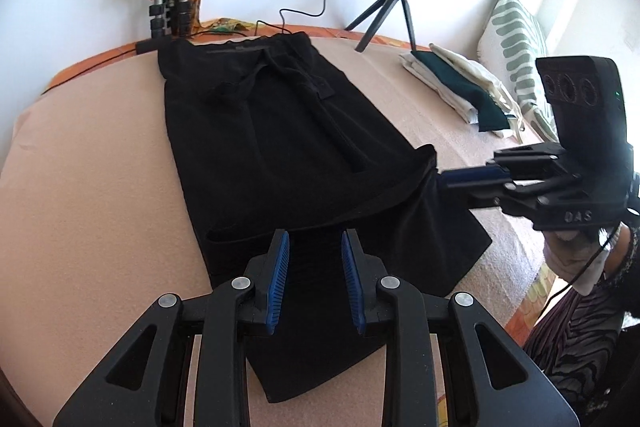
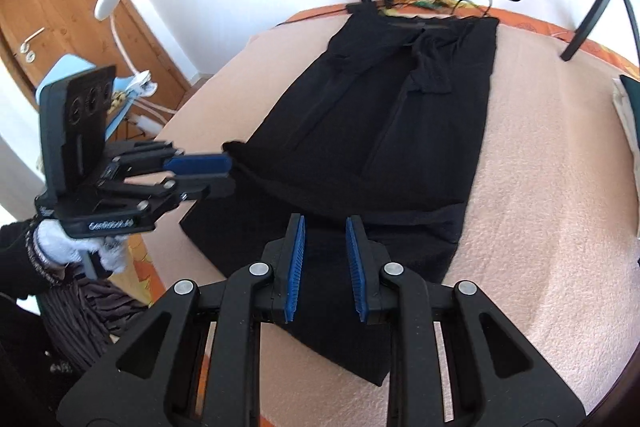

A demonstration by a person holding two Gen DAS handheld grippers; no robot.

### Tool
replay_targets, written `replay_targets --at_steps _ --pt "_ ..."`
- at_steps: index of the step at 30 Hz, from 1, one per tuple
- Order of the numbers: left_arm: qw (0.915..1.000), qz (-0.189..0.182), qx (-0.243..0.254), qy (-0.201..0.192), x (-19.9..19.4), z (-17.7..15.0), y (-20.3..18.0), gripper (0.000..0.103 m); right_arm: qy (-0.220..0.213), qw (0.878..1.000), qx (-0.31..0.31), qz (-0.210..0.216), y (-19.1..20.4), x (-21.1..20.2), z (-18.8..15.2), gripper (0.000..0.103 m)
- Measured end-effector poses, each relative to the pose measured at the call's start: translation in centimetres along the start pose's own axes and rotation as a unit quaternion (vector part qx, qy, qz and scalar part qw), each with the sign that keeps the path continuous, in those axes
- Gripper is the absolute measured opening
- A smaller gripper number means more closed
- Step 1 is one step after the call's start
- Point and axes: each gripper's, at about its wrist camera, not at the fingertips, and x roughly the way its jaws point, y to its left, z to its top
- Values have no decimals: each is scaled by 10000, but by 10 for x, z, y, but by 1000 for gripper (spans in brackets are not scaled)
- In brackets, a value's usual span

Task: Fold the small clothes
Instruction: 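Open both grippers and release the folded hem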

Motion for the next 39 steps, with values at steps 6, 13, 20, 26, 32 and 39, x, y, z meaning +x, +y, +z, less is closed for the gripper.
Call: replay_targets --at_steps 6,13,20,26,32,39 --pt "9993 -201 -173 -258 -14 1 3 25 238 9996 39 -171 -6 22 0 23" --pt "9996 -13 7 272 22 -1 -1 25 -12 9946 545 -881 -34 24 15 23" --pt "9976 632 -275 78 20 11 32 25 -96 9882 654 -1383 -47 11 15 23" --pt "9975 557 -428 -107 1 26 50 25 -309 9853 731 -1512 -54 -16 23 33" --pt "9976 283 -514 -362 -17 63 76 41 -365 9843 538 -1641 -63 -42 53 44" --pt "9962 117 -782 -369 -8 106 116 47 -412 9856 571 -1540 -97 -59 109 44"
